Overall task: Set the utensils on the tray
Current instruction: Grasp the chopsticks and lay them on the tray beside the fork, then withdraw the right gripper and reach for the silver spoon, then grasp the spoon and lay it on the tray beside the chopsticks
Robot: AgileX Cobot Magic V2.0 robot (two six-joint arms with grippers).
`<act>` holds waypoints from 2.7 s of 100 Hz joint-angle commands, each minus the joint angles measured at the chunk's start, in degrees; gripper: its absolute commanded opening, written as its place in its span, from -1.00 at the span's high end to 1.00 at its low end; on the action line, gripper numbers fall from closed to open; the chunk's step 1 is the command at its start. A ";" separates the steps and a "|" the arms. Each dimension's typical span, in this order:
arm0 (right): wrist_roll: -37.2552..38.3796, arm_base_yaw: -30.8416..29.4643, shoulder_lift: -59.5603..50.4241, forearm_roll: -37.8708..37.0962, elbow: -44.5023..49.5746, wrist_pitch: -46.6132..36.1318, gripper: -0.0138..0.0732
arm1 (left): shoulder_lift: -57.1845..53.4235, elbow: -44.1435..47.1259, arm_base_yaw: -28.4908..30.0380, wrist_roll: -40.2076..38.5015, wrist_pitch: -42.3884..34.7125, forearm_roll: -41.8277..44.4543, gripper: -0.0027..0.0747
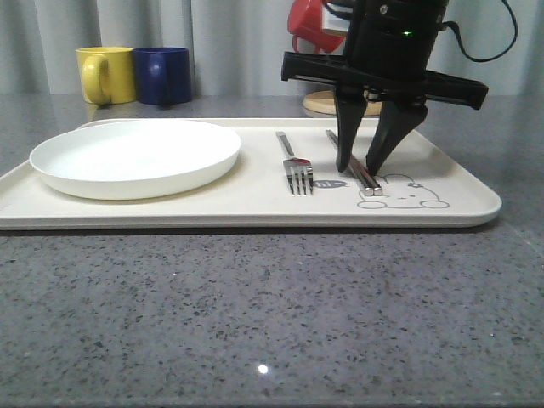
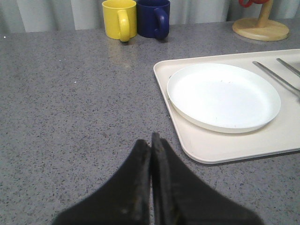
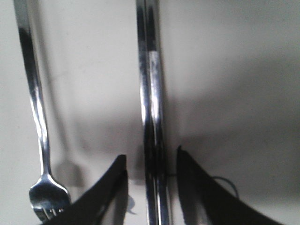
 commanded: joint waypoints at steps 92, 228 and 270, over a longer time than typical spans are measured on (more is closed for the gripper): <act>-29.61 -31.86 -13.82 -6.76 -1.56 7.15 -0.27 | 0.75 -1.41 -0.30 -0.48 -4.11 0.00 0.98; -33.01 -40.68 -3.67 -0.33 -1.48 -0.22 0.84 | 0.75 -1.41 -0.30 -0.48 -4.11 0.00 0.98; -28.52 -21.46 -10.56 5.17 -1.48 1.64 0.84 | 0.75 -1.41 -0.30 -0.48 -4.11 0.00 0.98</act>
